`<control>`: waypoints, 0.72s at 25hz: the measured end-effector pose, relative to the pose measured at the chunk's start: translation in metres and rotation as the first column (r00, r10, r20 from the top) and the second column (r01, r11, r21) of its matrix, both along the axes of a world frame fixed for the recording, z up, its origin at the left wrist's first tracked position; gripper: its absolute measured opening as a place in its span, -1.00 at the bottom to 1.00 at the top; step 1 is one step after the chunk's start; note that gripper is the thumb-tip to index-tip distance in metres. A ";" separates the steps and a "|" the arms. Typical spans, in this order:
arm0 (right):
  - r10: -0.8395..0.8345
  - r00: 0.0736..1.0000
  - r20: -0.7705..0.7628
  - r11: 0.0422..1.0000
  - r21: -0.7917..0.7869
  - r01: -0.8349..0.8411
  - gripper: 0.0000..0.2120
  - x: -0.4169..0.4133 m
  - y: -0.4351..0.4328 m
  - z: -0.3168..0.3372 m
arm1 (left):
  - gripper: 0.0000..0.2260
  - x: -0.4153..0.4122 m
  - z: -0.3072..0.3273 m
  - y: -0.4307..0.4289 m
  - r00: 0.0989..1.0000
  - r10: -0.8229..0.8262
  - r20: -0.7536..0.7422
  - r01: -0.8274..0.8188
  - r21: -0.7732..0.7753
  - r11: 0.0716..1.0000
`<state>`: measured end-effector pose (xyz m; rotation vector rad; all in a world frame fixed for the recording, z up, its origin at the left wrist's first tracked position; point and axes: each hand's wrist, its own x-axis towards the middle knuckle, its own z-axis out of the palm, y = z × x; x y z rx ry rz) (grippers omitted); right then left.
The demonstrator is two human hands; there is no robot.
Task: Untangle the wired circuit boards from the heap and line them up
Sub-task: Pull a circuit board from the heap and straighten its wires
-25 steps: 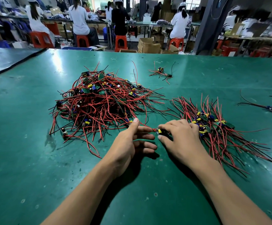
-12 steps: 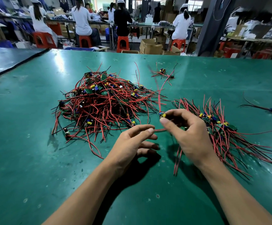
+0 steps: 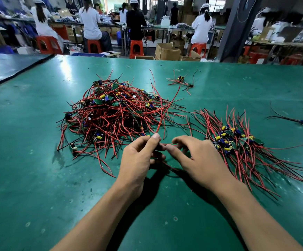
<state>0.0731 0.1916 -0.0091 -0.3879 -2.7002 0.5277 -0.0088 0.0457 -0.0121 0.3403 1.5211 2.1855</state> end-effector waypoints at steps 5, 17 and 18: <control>-0.216 0.976 0.013 0.973 0.089 0.214 -0.63 0.000 0.013 0.001 | -0.84 -0.001 0.002 -0.001 1.000 0.008 0.021 -0.007 -0.036 0.999; -0.130 0.964 -0.233 0.919 -0.394 0.029 -0.87 -0.003 0.002 0.006 | -0.90 -0.001 0.005 -0.007 0.984 -0.166 0.064 0.166 0.000 0.986; -0.074 0.977 -0.201 0.868 -0.495 -0.036 -0.89 -0.004 -0.001 0.007 | -0.89 -0.001 0.004 -0.007 0.979 -0.198 0.055 0.199 -0.011 0.980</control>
